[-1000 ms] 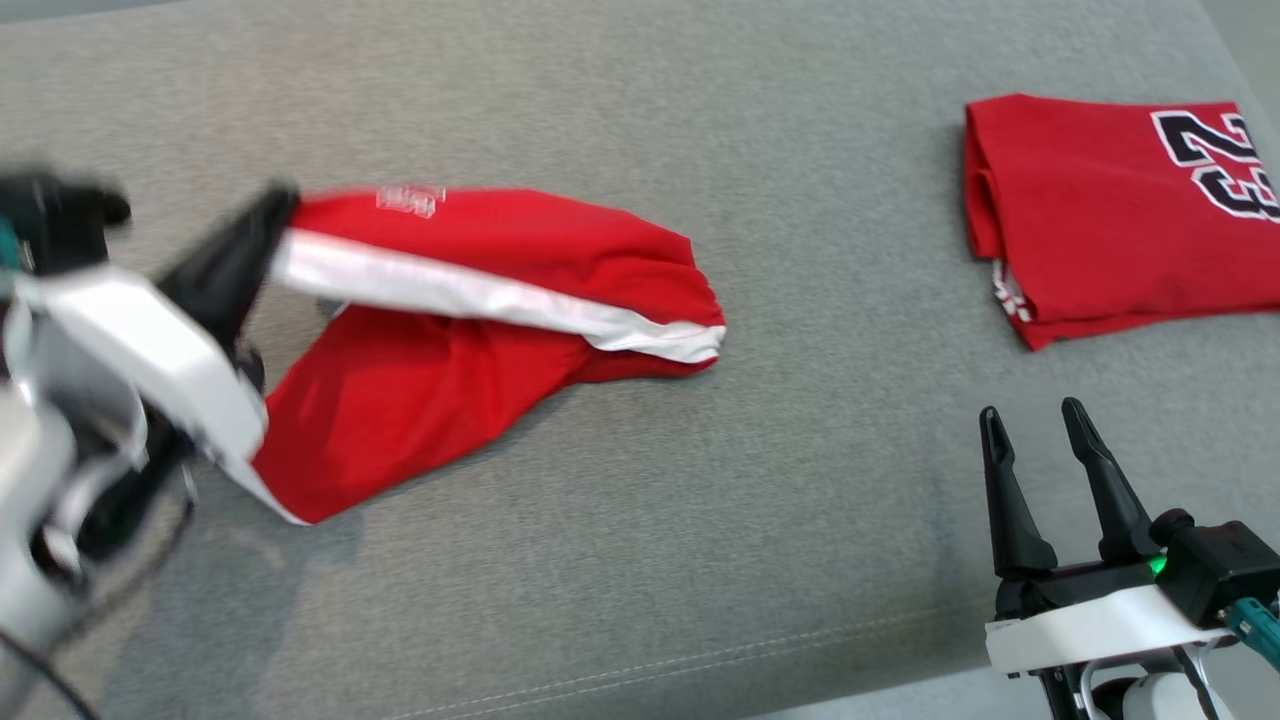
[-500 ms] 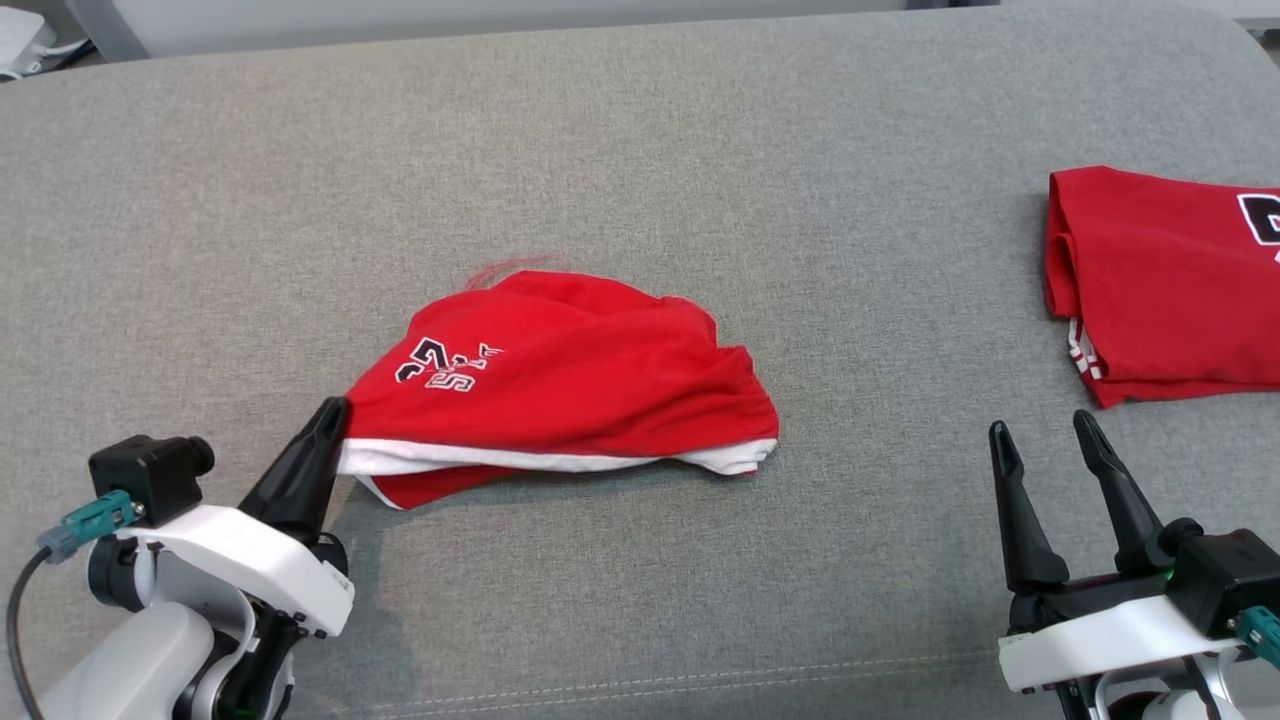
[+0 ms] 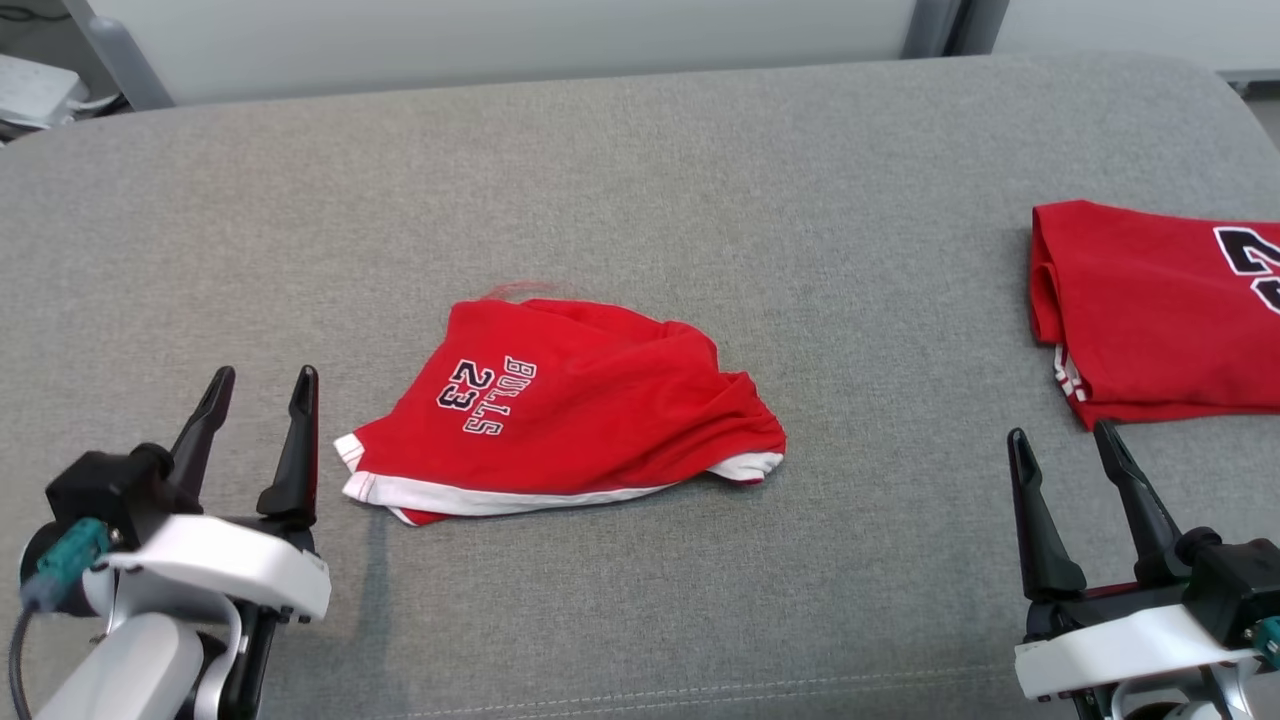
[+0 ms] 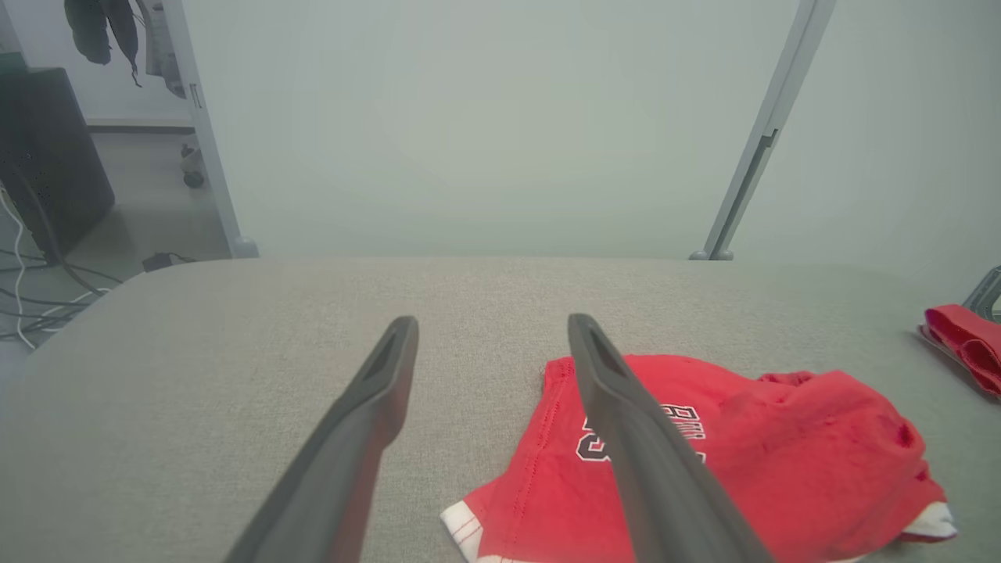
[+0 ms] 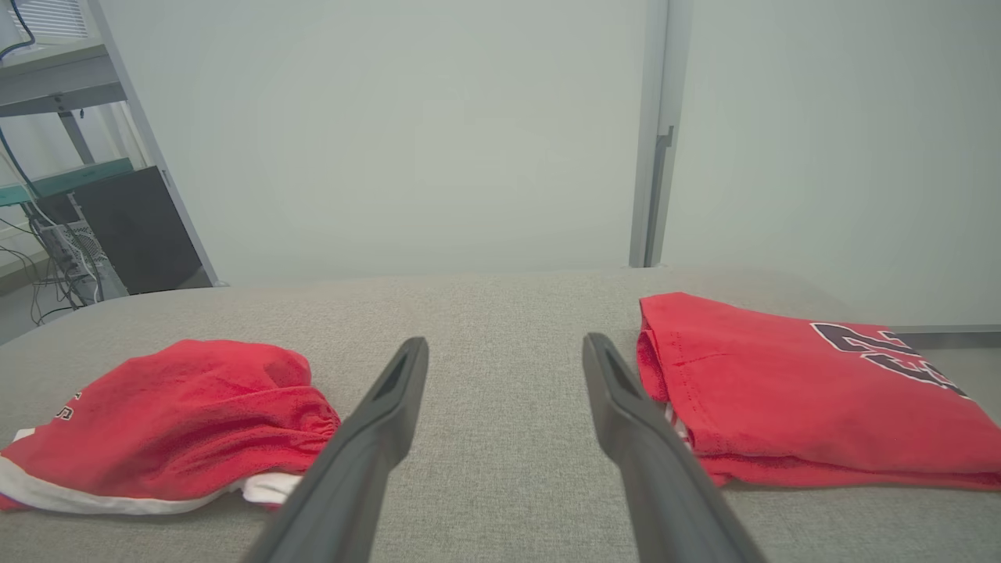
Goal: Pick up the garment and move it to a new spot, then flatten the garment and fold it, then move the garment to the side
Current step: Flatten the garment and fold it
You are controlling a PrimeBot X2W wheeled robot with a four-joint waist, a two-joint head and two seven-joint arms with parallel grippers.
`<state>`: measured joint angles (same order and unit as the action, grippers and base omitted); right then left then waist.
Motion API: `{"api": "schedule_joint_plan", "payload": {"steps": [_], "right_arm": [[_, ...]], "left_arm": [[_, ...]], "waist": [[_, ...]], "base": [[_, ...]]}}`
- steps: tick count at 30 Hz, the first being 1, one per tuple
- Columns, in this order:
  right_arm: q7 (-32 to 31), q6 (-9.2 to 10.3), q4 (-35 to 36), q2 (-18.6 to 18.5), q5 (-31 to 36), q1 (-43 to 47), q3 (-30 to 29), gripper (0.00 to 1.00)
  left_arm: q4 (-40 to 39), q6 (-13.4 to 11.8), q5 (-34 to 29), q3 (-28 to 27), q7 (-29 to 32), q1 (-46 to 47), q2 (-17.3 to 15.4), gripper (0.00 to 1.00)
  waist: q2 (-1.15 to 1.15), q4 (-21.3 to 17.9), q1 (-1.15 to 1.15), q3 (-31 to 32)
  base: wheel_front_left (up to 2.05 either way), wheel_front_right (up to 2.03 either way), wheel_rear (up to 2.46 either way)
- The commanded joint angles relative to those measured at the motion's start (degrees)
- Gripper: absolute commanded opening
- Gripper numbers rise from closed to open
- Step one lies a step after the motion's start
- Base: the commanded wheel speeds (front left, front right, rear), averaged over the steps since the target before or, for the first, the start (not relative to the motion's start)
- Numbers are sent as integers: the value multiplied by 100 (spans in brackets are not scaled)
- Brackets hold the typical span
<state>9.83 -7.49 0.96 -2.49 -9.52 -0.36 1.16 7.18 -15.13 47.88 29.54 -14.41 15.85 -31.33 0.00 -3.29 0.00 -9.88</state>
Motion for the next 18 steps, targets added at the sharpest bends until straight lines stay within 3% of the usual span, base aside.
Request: {"api": "schedule_joint_plan", "payload": {"steps": [1, 6, 8, 18], "right_arm": [[-8, 0, 160, -101, 73, -39, 113, 100], [25, 0, 110, -130, 97, -90, 201, 100], [47, 0, 60, -133, 100, -91, 237, 100], [112, 0, -314, -110, 72, 325, 247, 100]], "left_arm": [[-233, -104, -241, -366, -57, -24, -161, 100], [-833, -315, -1042, -988, -58, -546, 119, 100], [-936, -274, -1217, -1210, -58, -808, 237, 100], [-729, 397, -1813, -1880, -58, -1949, 620, 100]], "waist": [[0, 34, 0, 77], [0, 115, 0, 319], [0, 153, 0, 432], [0, 277, 0, 936]], "base": [[0, 0, 0], [0, 0, 0], [0, 0, 0], [0, 0, 0]]}}
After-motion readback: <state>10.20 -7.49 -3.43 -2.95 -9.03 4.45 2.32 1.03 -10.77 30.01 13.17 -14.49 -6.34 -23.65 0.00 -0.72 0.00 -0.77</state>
